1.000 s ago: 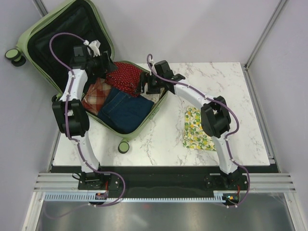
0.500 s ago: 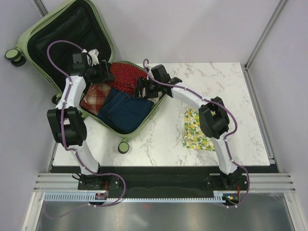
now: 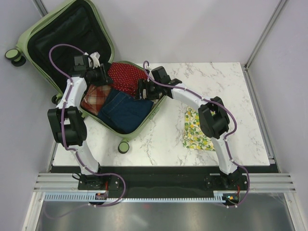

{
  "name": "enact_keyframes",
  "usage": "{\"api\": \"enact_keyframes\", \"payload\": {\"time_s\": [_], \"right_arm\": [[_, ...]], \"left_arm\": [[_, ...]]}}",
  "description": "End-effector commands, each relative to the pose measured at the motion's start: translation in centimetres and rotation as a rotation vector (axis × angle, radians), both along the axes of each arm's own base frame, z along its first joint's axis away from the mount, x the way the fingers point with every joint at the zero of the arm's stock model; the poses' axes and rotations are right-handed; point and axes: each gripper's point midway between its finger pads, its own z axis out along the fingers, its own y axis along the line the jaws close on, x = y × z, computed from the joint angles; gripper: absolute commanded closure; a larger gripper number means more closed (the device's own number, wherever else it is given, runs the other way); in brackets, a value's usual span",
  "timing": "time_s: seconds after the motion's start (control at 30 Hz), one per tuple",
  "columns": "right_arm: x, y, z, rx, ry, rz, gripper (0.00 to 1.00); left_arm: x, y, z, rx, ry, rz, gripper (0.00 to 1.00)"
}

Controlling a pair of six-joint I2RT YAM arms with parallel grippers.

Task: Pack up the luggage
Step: Place the clothes in the luggage.

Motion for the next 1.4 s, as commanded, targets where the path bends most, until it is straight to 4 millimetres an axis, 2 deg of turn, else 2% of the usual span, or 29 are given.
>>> {"api": "enact_keyframes", "payload": {"time_s": [0.0, 0.03, 0.1, 0.13, 0.17, 0.37, 0.4, 0.43, 0.5, 0.53, 0.57, 0.63, 0.67, 0.83, 1.0, 1.13, 1.23, 1.27, 1.3, 1.33, 1.37], "right_arm": [[-0.2, 0.2, 2.7, 0.026, -0.063, 0.021, 0.11], [-0.2, 0.2, 2.6, 0.025, -0.064, 0.022, 0.11], [-0.2, 0.2, 2.7, 0.027, -0.064, 0.021, 0.11], [-0.1, 0.2, 2.7, 0.026, -0.065, 0.022, 0.11], [-0.2, 0.3, 2.8, 0.029, -0.067, 0.022, 0.11], [-0.2, 0.2, 3.0, 0.031, -0.064, 0.020, 0.11], [-0.3, 0.1, 3.0, 0.030, -0.065, 0.021, 0.11], [-0.3, 0.2, 3.1, 0.030, -0.067, 0.021, 0.11], [-0.3, 0.1, 3.1, 0.030, -0.068, 0.021, 0.11], [-0.4, 0.0, 2.9, 0.026, -0.065, 0.022, 0.11], [-0.4, 0.0, 2.9, 0.026, -0.065, 0.022, 0.11], [-0.4, 0.0, 3.0, 0.026, -0.066, 0.023, 0.11], [-0.4, 0.0, 2.9, 0.024, -0.064, 0.023, 0.11], [-0.4, -0.1, 2.8, 0.020, -0.064, 0.023, 0.11], [-0.3, -0.1, 3.0, 0.020, -0.068, 0.019, 0.11], [-0.3, -0.4, 3.9, 0.014, -0.087, 0.029, 0.09], [-0.5, -1.1, 5.1, -0.014, -0.123, 0.046, 0.07], [-0.6, -1.5, 5.9, -0.016, -0.137, 0.046, 0.06], [-0.3, -2.3, 6.3, -0.019, -0.143, 0.035, 0.05], [-0.3, -2.9, 6.6, -0.022, -0.142, 0.028, 0.05], [-0.6, -3.8, 7.2, -0.022, -0.146, 0.020, 0.05]], "left_arm": [[0.8, -0.5, 1.7, -0.018, -0.056, -0.011, 0.63], [0.9, -0.3, 1.8, -0.011, -0.060, -0.003, 0.73], [1.2, -0.1, 1.9, -0.001, -0.071, 0.001, 0.84], [1.5, 0.1, 2.1, 0.014, -0.080, 0.006, 0.95], [1.6, 0.3, 2.0, 0.026, -0.081, 0.007, 0.98], [3.1, 1.6, 3.1, 0.104, -0.115, 0.020, 0.98], [3.5, 1.9, 3.8, 0.126, -0.134, 0.014, 0.98], [3.7, 2.2, 3.0, 0.139, -0.112, 0.018, 0.98], [4.3, 2.5, 3.6, 0.165, -0.129, 0.006, 0.98], [4.5, 2.7, 3.4, 0.177, -0.124, 0.008, 0.98], [4.5, 2.8, 2.4, 0.189, -0.099, -0.004, 0.98], [5.1, 3.3, 2.7, 0.213, -0.101, 0.006, 0.98], [5.1, 3.4, 1.7, 0.222, -0.076, -0.003, 0.98], [5.5, 5.3, 0.8, 0.315, -0.051, 0.029, 0.98], [6.0, 6.1, 0.5, 0.329, -0.051, 0.038, 0.98], [6.7, 6.6, 1.5, 0.326, -0.074, 0.050, 0.98], [6.9, 6.0, 2.4, 0.295, -0.092, 0.041, 0.98], [6.9, 5.7, 2.6, 0.279, -0.095, 0.036, 0.98], [6.8, 5.5, 2.9, 0.266, -0.101, 0.032, 0.91], [6.7, 5.1, 3.0, 0.248, -0.104, 0.016, 0.67], [6.3, 4.7, 3.4, 0.221, -0.100, 0.026, 0.60]]}}
